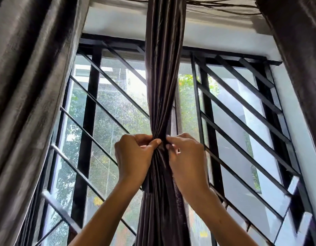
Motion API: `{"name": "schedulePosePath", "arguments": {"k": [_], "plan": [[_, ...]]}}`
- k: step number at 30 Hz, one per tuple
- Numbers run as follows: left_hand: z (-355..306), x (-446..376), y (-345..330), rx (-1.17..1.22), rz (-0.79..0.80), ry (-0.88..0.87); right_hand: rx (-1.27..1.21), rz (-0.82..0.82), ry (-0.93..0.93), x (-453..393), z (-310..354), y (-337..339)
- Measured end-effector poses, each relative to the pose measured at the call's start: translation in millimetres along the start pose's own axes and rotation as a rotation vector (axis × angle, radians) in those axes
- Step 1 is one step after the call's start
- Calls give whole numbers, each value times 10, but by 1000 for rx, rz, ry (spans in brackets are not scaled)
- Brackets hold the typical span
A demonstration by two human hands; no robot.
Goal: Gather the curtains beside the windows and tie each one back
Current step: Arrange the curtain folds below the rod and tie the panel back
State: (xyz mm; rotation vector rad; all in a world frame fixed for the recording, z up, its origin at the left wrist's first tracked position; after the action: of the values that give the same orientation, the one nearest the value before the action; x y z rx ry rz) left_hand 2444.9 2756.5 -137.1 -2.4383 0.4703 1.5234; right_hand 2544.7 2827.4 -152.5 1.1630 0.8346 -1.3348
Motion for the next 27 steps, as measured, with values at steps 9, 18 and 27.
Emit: {"name": "schedulePosePath", "arguments": {"k": [9, 18, 27], "plan": [[46, 0, -6, 170, 18, 109, -106, 271, 105, 52, -25, -180], [124, -109, -45, 357, 224, 265, -403, 421, -131, -174, -429, 65], [96, -108, 29, 152, 185, 137, -401, 409, -222, -328, -363, 339]]}}
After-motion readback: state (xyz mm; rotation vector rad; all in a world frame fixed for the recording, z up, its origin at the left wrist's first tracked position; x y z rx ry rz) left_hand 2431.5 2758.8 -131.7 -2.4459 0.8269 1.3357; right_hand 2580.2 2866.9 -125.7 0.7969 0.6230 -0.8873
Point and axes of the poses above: each hand's wrist, its own x-axis away from the middle knuckle, its own y-axis out of the back of the hand, z = x × y, the point moved 3 cm from there along -x, towards the middle knuckle, and after that the axes turned 7 degrees about z, right-handed, at the moved point
